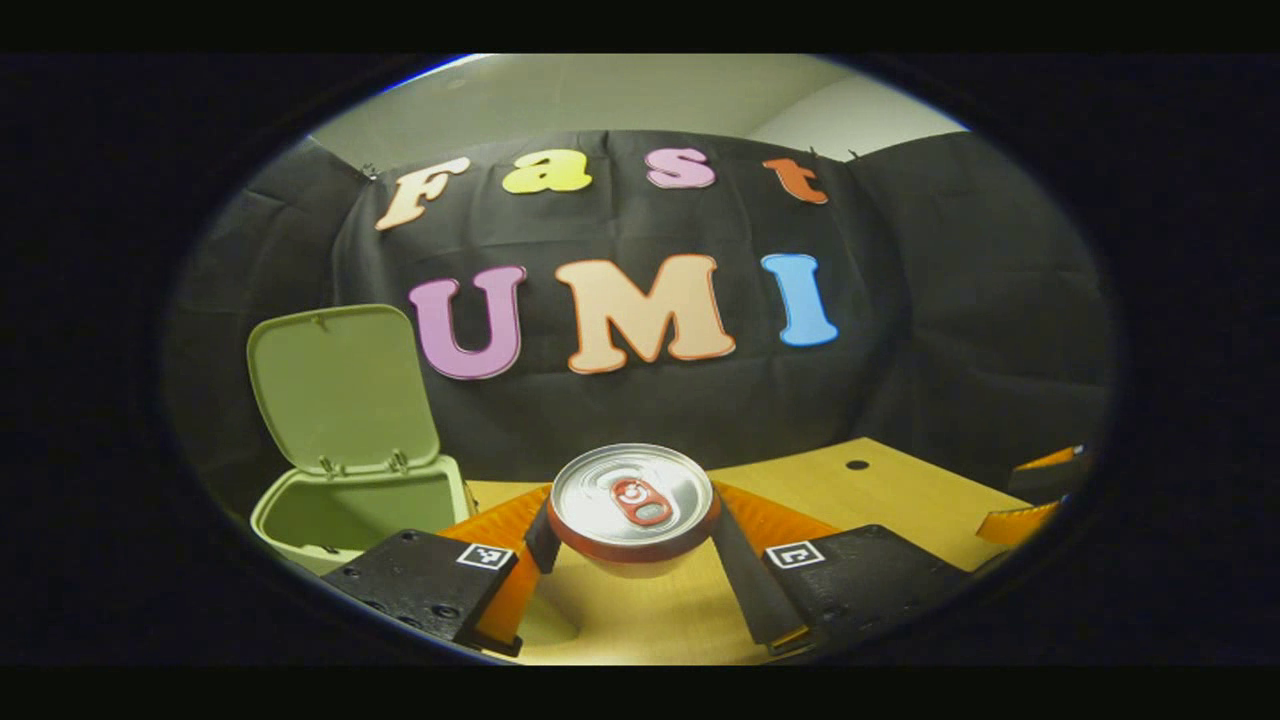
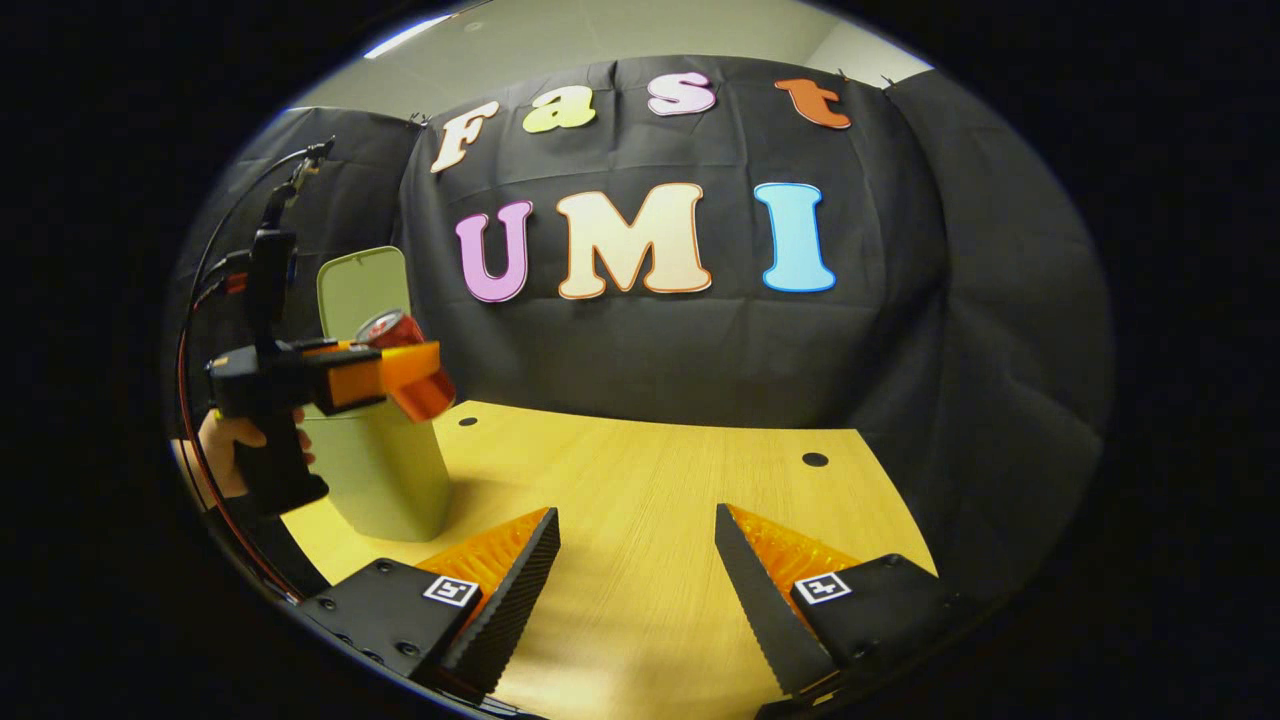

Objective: Press the lid of the desktop garbage bin to open it, pick up the crumpled paper on the desktop and throw it into the bin, then pick up the pop can on the desktop and drop it into the bin, and finally close the garbage bin lid.

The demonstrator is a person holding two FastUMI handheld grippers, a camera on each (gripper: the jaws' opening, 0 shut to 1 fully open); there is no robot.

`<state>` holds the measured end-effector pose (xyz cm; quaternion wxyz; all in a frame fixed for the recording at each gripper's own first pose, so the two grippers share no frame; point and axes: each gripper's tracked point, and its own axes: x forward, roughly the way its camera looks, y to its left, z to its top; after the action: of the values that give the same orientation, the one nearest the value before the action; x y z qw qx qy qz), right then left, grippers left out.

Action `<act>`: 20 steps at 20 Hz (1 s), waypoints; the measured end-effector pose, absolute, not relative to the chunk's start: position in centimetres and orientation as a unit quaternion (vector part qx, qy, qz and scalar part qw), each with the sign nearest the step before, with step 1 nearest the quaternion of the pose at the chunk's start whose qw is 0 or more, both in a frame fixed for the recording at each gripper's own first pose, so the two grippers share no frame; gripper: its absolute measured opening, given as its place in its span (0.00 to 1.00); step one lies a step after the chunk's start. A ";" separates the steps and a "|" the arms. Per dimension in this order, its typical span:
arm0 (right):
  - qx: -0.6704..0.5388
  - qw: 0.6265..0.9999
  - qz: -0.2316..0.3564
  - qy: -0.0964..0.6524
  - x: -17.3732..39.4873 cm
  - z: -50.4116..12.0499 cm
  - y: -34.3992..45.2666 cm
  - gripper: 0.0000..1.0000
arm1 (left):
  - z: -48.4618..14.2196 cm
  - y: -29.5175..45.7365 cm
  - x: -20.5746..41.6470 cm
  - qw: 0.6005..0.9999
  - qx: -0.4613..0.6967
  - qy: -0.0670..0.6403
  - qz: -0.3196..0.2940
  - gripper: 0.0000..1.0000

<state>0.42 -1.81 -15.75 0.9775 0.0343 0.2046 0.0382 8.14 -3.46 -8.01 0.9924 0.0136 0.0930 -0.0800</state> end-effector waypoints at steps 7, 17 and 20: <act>0.033 0.977 0.042 0.207 0.9 -15.9 -2.0 0.99 | -4.1 5.6 9.9 0.998 0.032 0.048 0.032 0.75; 0.018 0.973 0.067 0.218 1.7 -16.3 0.4 0.99 | -8.2 15.1 7.8 0.985 0.037 0.092 0.141 0.77; 0.011 0.975 0.069 0.212 1.8 -15.8 0.9 0.99 | -4.6 15.9 8.4 0.987 0.044 0.051 0.148 0.99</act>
<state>1.83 0.88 -15.84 0.9747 0.0108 0.2121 0.0693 8.41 15.87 -4.63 0.9867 0.0442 0.0508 0.1479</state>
